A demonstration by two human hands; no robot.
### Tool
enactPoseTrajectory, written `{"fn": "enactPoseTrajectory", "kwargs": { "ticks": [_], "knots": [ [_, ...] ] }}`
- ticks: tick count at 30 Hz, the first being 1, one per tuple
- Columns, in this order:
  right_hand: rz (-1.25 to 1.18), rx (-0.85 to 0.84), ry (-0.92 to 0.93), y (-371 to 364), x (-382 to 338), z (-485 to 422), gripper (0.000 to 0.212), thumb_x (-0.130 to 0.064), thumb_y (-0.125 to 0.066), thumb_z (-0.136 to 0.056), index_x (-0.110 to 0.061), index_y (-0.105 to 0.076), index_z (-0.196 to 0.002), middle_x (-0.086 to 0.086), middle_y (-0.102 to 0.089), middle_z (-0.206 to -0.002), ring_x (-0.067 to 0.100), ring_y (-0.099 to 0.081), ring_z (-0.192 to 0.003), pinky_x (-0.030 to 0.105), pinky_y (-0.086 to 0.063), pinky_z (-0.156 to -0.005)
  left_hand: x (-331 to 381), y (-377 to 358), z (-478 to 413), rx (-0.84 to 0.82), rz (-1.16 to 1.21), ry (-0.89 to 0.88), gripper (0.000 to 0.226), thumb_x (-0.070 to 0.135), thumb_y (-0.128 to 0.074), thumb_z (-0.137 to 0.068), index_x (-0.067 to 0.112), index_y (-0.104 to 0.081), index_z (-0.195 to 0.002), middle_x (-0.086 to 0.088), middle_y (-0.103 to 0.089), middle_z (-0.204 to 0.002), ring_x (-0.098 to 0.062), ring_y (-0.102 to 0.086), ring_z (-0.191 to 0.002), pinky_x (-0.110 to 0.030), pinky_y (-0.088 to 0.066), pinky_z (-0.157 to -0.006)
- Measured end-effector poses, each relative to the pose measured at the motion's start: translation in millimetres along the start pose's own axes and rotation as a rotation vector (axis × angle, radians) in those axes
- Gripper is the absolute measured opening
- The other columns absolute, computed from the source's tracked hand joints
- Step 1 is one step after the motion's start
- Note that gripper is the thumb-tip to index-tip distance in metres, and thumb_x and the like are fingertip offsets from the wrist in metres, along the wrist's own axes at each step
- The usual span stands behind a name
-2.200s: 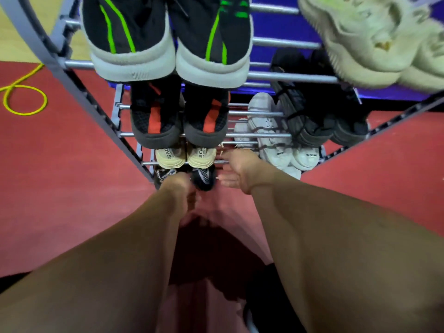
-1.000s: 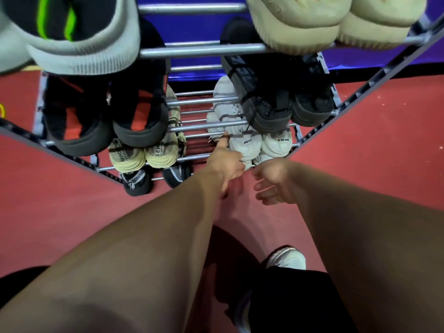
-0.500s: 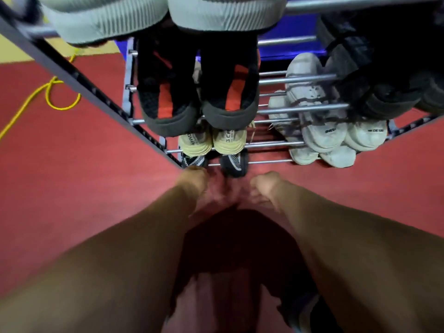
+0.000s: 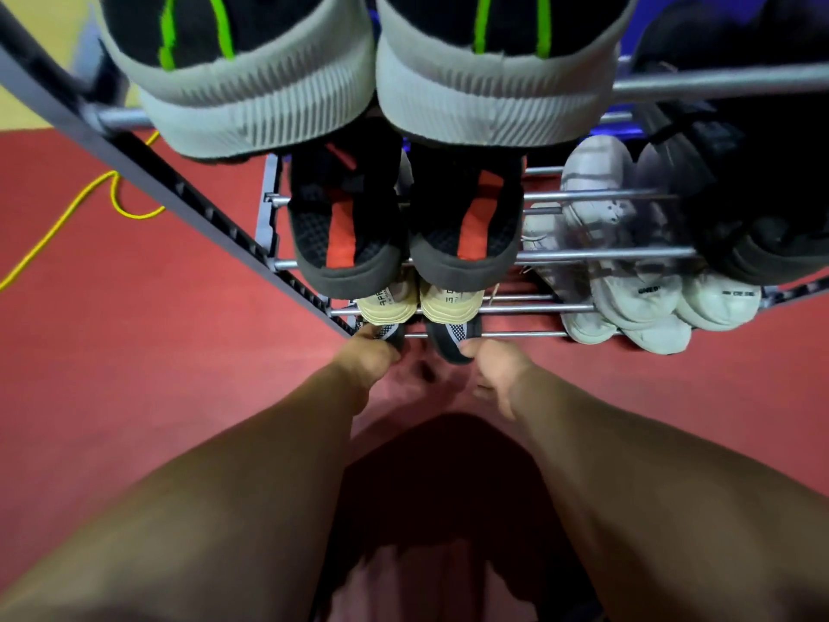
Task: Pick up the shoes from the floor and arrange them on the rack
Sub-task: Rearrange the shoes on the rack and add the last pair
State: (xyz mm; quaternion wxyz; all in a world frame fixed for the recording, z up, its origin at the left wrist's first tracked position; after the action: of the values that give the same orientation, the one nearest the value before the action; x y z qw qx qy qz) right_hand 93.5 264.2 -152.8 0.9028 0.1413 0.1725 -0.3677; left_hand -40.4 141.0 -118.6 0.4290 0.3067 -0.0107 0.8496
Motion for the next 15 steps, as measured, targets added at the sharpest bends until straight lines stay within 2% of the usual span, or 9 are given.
{"fn": "enactPoseTrajectory", "kwargs": {
  "ticks": [2, 3, 5, 7, 10, 13, 15],
  "knots": [
    [-0.018, -0.049, 0.011, -8.4, -1.1, -0.1, 0.024, -0.015, -0.055, -0.099, -0.028, -0.067, -0.115, -0.003, -0.057, -0.085, 0.014, -0.049, -0.071, 0.028, -0.047, -0.068, -2.9, 0.7, -8.0, -0.005, -0.056, 0.009, 0.032, -0.012, -0.058, -0.088, 0.010, -0.064, -0.110, -0.005, -0.062, -0.092, -0.017, -0.051, -0.072, -0.013, -0.041, -0.046],
    [-0.027, -0.066, 0.010, -12.7, -1.0, -1.2, 0.028, -0.011, -0.054, -0.098, -0.029, -0.068, -0.114, -0.001, -0.059, -0.088, 0.013, -0.048, -0.070, 0.026, -0.043, -0.064, -4.4, -0.3, -10.7, -0.014, -0.081, 0.005, 0.033, -0.009, -0.060, -0.087, 0.009, -0.066, -0.113, -0.007, -0.065, -0.095, -0.020, -0.054, -0.078, -0.015, -0.042, -0.049],
    [-0.048, -0.076, -0.017, -18.7, 0.9, -4.9, 0.025, -0.009, -0.053, -0.094, -0.027, -0.068, -0.102, 0.002, -0.062, -0.100, 0.016, -0.051, -0.077, 0.028, -0.041, -0.069, -11.0, -4.5, -16.9, -0.033, -0.181, -0.026, 0.048, -0.001, -0.061, -0.084, 0.021, -0.063, -0.128, -0.007, -0.068, -0.113, -0.021, -0.060, -0.090, -0.020, -0.049, -0.066],
    [-0.099, -0.075, -0.064, -21.9, 2.1, -4.3, 0.020, -0.008, -0.052, -0.093, -0.023, -0.064, -0.088, 0.002, -0.060, -0.088, 0.017, -0.049, -0.071, 0.029, -0.040, -0.064, -19.4, -8.6, -23.7, -0.049, -0.269, -0.044, 0.063, 0.009, -0.062, -0.081, 0.029, -0.056, -0.140, -0.006, -0.066, -0.127, -0.022, -0.064, -0.101, -0.026, -0.052, -0.084],
    [-0.190, -0.066, -0.116, -22.7, 1.3, -3.0, 0.020, -0.008, -0.051, -0.097, -0.019, -0.060, -0.083, 0.000, -0.056, -0.073, 0.017, -0.049, -0.062, 0.029, -0.038, -0.056, -11.6, -14.0, -5.8, -0.106, -0.288, -0.102, 0.065, 0.001, -0.057, -0.084, 0.023, -0.054, -0.144, -0.003, -0.060, -0.134, -0.021, -0.061, -0.105, -0.020, -0.044, -0.082],
    [-0.262, -0.044, -0.152, -20.7, 3.1, -7.2, 0.015, -0.011, -0.055, -0.097, -0.017, -0.059, -0.083, 0.002, -0.056, -0.073, 0.017, -0.049, -0.062, 0.029, -0.043, -0.061, -9.4, -11.3, -2.1, -0.110, -0.309, -0.154, 0.062, -0.005, -0.056, -0.086, 0.016, -0.053, -0.145, 0.005, -0.053, -0.137, -0.023, -0.059, -0.112, -0.018, -0.042, -0.087],
    [-0.307, -0.027, -0.166, -20.7, 7.0, -16.0, 0.005, -0.015, -0.060, -0.094, -0.018, -0.060, -0.090, 0.002, -0.059, -0.084, 0.017, -0.052, -0.071, 0.031, -0.051, -0.078, -13.3, -8.4, -6.4, -0.092, -0.318, -0.152, 0.068, -0.005, -0.052, -0.085, 0.019, -0.049, -0.149, 0.009, -0.044, -0.149, -0.026, -0.056, -0.126, -0.027, -0.045, -0.105]
  ]
}}
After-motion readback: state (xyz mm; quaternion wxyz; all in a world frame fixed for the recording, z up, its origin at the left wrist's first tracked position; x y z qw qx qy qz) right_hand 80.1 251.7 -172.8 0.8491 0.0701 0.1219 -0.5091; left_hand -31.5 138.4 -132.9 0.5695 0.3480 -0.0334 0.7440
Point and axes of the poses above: each hand's wrist, its own z-axis away from the middle knuckle, its own y-axis out of the back of the hand, x = y × z, the point moved 4 cm from there along -z, towards the middle knuckle
